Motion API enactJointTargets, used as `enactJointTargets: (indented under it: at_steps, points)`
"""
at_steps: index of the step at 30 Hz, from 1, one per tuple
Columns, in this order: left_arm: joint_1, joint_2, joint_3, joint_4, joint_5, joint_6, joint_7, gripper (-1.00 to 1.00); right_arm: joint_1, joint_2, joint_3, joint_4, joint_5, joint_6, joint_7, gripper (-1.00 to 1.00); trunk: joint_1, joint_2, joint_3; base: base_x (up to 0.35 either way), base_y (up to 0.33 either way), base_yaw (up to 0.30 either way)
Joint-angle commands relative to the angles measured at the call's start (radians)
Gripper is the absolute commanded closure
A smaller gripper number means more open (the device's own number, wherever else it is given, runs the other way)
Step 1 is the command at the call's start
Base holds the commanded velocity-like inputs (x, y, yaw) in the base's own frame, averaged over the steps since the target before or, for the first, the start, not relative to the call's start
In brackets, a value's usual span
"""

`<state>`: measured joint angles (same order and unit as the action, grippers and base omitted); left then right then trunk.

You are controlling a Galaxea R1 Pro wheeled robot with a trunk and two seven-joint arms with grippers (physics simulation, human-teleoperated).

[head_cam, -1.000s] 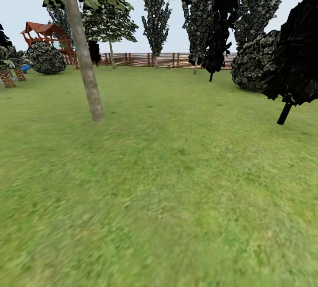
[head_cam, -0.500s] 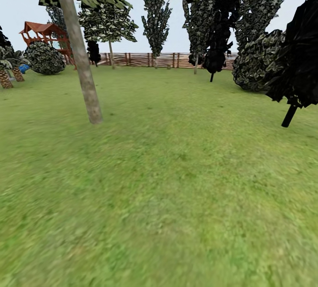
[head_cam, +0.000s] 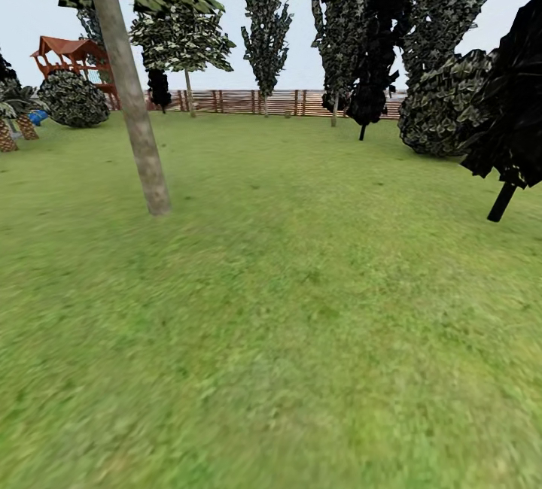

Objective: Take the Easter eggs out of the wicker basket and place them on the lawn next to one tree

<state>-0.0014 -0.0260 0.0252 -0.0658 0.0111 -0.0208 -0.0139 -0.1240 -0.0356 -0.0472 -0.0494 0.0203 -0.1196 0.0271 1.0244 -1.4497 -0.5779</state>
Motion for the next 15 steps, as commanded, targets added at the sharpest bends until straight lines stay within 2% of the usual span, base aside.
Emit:
enactJointTargets:
  at_steps: [1, 15]
  points:
    - [0.000, 0.000, 0.002, 0.000, 0.001, -0.002, -0.001, -1.00, 0.000, 0.001, -0.005, 0.001, 0.002, -0.004, 0.003, -1.00, 0.001, 0.000, -0.001, 0.338, 0.000, 0.000]
    - [0.000, 0.000, 0.003, 0.000, 0.001, -0.002, -0.001, -1.00, 0.000, 0.004, -0.006, 0.000, 0.004, -0.005, 0.003, -1.00, 0.001, 0.000, -0.001, 0.338, 0.000, 0.000]
